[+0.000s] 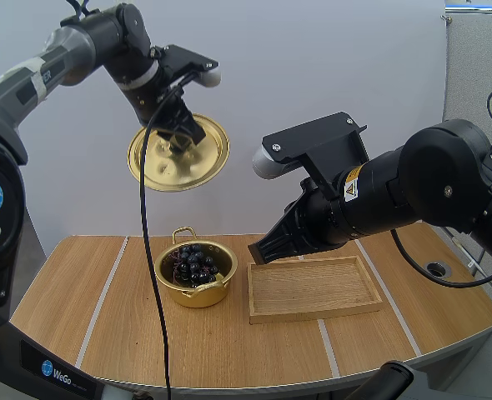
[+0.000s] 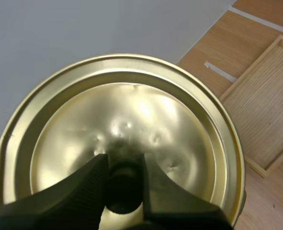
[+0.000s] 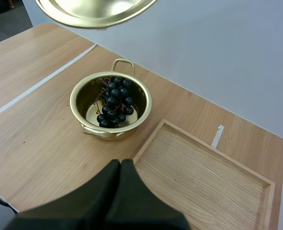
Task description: Open the pot, put the grape inside, and close it
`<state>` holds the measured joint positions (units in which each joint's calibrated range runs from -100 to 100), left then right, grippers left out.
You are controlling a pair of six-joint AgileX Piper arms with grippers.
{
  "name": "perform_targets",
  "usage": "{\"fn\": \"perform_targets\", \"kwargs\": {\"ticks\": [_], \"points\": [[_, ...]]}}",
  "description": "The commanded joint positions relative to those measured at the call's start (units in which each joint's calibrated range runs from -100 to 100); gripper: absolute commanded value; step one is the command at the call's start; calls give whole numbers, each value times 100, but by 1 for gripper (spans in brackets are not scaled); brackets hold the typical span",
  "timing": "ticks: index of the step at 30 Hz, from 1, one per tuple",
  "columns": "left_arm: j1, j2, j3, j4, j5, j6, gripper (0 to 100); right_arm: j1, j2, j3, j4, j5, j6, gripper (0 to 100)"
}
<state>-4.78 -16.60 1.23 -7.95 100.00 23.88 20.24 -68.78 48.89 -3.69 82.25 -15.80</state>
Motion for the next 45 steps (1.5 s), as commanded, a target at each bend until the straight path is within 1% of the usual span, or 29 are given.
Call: {"fn": "perform_targets", "kwargs": {"ticks": [1, 11, 21, 29, 45], "points": [[-17, -42, 294, -126, 0, 107, 0, -1, -31, -10, -41, -103, 10, 0], [-17, 262, 927, -126, 0, 187, 0, -1, -31, -10, -41, -103, 10, 0], [-17, 964, 921, -413, 0, 264, 0, -1, -31, -10, -41, -103, 10, 0], [-17, 1581, 921, -413, 0, 264, 0, -1, -31, -10, -41, -103, 10, 0], [-17, 2306, 921, -422, 0, 264, 0, -1, -31, -10, -41, -103, 10, 0]]}}
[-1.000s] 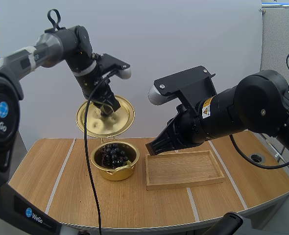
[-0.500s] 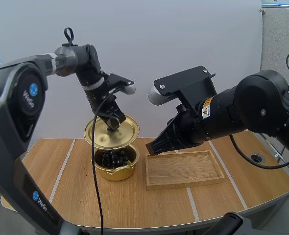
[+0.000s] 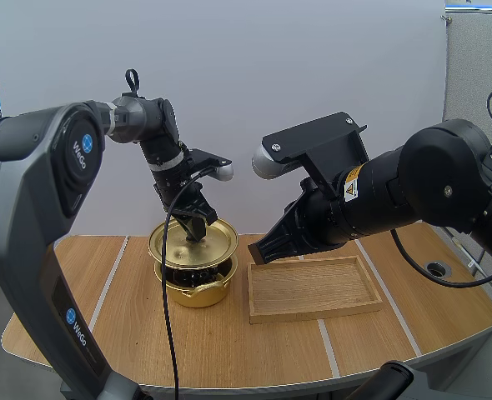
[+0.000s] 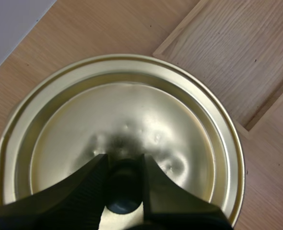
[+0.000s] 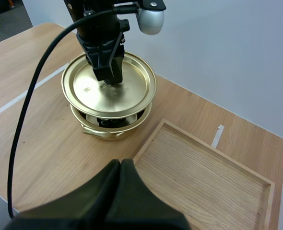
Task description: Open the pot, put the grape inside, and close it
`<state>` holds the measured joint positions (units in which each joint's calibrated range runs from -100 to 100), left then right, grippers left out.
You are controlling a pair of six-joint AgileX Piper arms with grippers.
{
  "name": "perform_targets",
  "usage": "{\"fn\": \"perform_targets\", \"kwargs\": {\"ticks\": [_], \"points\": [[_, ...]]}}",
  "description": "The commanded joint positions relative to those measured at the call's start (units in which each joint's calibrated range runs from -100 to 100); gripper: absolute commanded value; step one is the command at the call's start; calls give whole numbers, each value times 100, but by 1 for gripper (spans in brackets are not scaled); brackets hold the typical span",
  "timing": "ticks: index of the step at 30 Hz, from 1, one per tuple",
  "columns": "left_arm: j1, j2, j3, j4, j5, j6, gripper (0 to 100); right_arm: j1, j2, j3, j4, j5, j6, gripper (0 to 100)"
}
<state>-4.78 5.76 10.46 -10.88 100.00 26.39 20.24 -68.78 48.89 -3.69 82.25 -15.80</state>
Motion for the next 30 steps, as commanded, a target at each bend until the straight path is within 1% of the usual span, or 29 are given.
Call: {"fn": "perform_targets", "kwargs": {"ticks": [1, 12, 30], "points": [[-17, 105, -3, -130, 0, 13, 0, -1, -31, -10, -41, -103, 10, 0], [-17, 397, -3, -109, 0, 23, 0, -1, -31, -10, -41, -103, 10, 0], [-17, 402, 87, -59, -83, 103, 0, -1, -31, -10, -41, -103, 10, 0]]}}
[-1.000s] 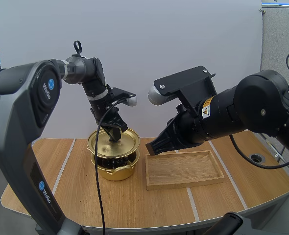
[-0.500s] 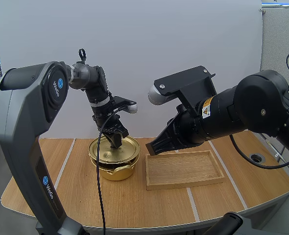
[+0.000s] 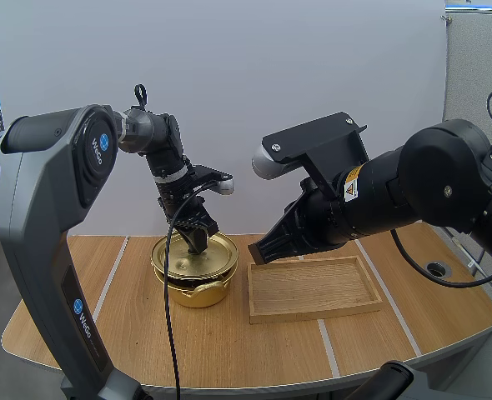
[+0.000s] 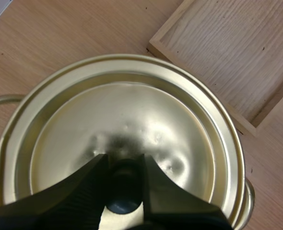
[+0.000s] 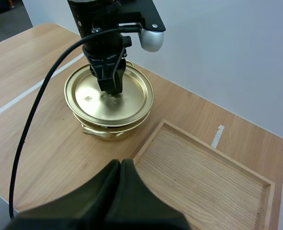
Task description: Open the pot, put the grape inside, and close it
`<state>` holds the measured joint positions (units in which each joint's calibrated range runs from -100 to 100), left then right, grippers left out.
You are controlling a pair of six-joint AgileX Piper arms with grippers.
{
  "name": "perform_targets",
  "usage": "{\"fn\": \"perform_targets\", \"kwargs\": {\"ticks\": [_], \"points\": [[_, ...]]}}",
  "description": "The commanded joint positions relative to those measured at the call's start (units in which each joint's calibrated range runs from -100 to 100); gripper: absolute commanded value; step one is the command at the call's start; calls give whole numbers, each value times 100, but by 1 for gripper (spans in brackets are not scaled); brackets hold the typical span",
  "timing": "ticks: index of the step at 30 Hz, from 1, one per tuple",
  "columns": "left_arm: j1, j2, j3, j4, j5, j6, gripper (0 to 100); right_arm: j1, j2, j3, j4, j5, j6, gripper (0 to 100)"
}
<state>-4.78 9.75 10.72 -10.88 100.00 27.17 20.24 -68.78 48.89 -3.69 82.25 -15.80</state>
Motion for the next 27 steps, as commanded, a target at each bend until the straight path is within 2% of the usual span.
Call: {"fn": "perform_targets", "kwargs": {"ticks": [1, 8, 27], "points": [[-17, 3, 107, -45, -141, 24, 0, -1, -31, -10, -41, -103, 10, 0], [-17, 3, 434, 26, -834, 52, 0, -1, -31, -10, -41, -103, 10, 0], [-17, 296, 434, -215, -816, 71, 0, -1, -31, -10, -41, -103, 10, 0]]}}
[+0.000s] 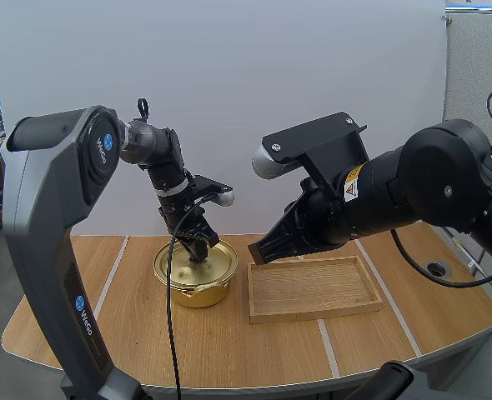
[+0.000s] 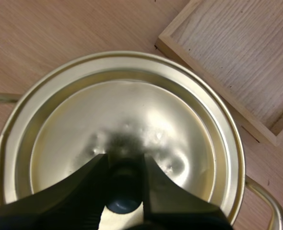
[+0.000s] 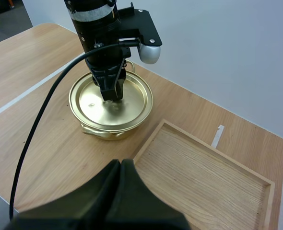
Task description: Open the pot, put the grape inside, and close it
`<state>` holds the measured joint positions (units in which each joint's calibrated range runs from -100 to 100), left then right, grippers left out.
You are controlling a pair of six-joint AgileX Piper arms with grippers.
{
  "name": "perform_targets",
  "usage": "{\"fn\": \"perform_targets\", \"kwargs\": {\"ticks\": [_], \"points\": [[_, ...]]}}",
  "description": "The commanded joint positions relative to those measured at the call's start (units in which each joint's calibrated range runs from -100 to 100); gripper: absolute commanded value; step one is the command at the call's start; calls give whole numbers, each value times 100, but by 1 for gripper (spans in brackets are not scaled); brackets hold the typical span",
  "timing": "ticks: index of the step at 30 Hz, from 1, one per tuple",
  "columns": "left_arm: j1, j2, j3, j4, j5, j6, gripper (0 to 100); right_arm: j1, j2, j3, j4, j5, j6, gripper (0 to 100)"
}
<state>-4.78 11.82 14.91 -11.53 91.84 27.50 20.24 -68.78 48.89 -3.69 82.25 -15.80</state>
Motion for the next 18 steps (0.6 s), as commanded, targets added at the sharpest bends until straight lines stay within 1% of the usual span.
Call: {"fn": "perform_targets", "kwargs": {"ticks": [1, 5, 6, 8, 9, 10, 13, 15, 16, 18], "points": [[-17, 89, 15, -149, 0, 52, 0, -1, -31, -10, -41, -103, 10, 0], [-17, 89, 15, -149, 35, 53, 1, -1, -31, -10, -41, -103, 10, 0], [-17, 77, 15, -149, 78, 53, 4, -1, -31, -10, -41, -103, 10, 0], [-17, 77, 2, -159, 138, 53, 15, -1, -31, -10, -41, -103, 10, 0], [-17, 68, 2, -159, 176, 53, 24, -1, -31, -10, -41, -103, 10, 0], [-17, 68, 2, -159, 243, 53, 35, -1, -31, -10, -41, -103, 10, 0], [-17, 68, 2, -159, 459, 53, 75, -1, -31, -10, -41, -103, 10, 0], [-17, 68, 2, -159, 546, 53, 96, -1, -31, -10, -41, -103, 10, 0], [-17, 68, 2, -159, 641, 53, 100, -1, -31, -10, -41, -103, 10, 0], [-17, 68, 2, -187, 816, 53, 100, -1, -31, -10, -41, -103, 10, 0]]}}
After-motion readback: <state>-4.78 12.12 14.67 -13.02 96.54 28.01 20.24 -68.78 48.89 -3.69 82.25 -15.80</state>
